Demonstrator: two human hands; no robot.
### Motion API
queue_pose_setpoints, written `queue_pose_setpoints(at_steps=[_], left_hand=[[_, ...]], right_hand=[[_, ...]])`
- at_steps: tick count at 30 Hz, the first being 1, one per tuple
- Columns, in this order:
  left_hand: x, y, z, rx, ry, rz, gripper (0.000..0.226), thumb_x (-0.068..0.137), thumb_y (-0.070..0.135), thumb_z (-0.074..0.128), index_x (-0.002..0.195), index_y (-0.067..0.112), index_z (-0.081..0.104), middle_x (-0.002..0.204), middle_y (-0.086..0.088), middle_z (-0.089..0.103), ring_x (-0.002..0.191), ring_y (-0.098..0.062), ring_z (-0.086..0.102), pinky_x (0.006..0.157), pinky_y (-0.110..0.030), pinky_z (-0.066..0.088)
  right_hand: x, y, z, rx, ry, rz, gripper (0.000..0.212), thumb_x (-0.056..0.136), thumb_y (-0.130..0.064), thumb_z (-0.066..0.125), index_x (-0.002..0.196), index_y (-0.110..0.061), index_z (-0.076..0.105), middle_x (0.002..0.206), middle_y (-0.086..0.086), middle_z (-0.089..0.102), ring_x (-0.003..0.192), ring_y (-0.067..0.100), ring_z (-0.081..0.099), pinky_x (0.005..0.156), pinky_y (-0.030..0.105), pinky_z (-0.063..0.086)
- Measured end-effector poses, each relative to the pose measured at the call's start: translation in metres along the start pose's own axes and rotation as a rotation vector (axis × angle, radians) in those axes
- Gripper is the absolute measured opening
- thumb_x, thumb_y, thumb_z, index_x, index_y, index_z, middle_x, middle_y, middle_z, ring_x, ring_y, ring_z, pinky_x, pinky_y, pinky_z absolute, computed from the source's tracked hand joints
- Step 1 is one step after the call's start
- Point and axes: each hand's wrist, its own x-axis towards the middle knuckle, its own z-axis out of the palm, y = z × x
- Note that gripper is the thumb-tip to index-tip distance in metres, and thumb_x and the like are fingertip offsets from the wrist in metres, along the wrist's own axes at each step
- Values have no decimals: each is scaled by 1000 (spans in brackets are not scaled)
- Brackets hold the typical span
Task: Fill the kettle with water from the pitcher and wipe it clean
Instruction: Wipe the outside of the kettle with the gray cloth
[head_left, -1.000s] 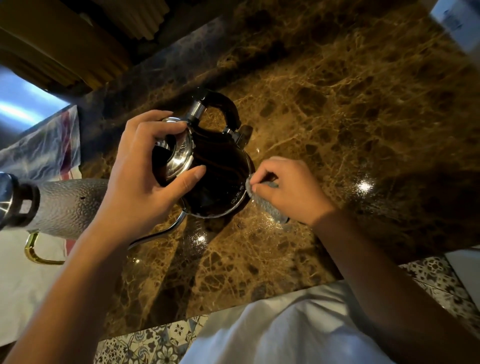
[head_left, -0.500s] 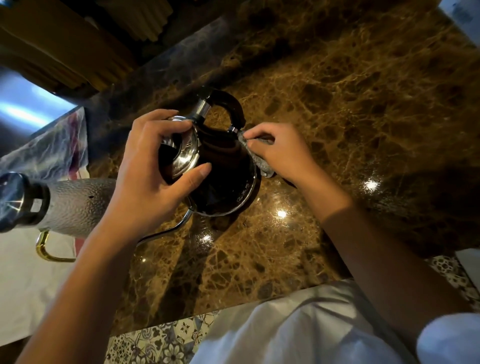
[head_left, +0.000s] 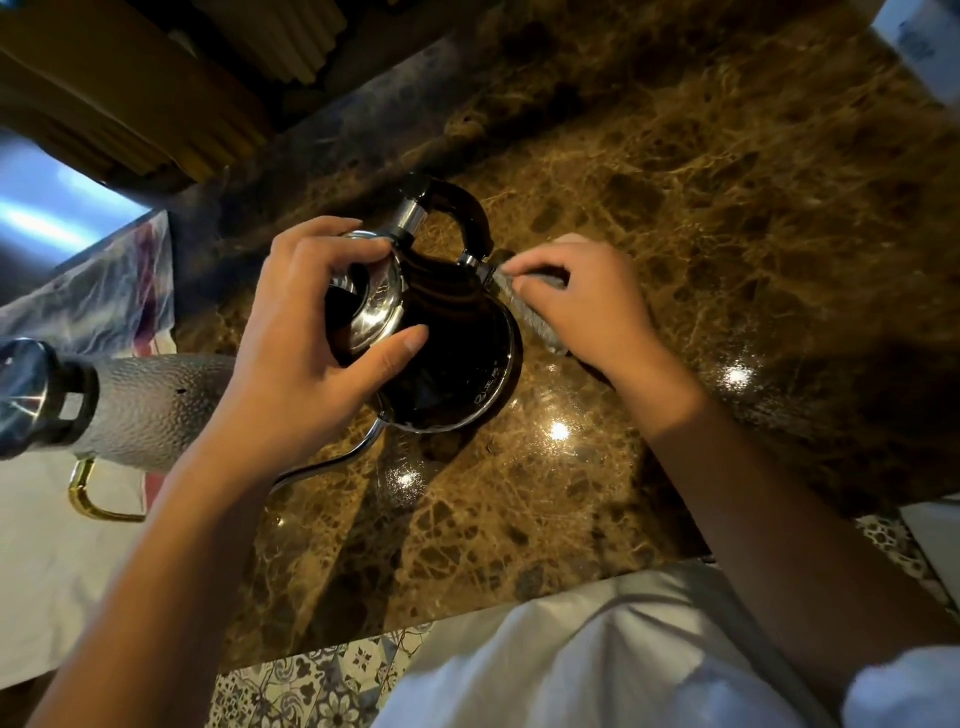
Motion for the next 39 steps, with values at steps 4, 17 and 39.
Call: queue_pose_setpoints(at_steps=[4,17,39], left_hand=[[0,2,0,-25,-4,-18,56,89,50,70,136,37,44,148,0,40,140,-24,42,108,-57,46],[2,4,1,5,-3,11,56,90,50,68,136,31,43,145,0,39,138,-27,44,106,-58,47],[4,37,11,182,27,-233,75,86,64,55,149,27,38,152,-5,34,137,-19,40,108,-32,41]], right_hand=[[23,-4,13,-90,-106,-25,14,94,-22,73,106,-21,81,109,-3,69,103,15,66,91,32,55],[15,3,-8,-177,-249,-59,10,90,-26,78,100,-29,81,105,-9,72,101,12,68,95,39,56],[-60,13,5,-52,-136,-64,8,97,-17,70,95,-18,62,101,-8,60,93,14,62,83,47,55]])
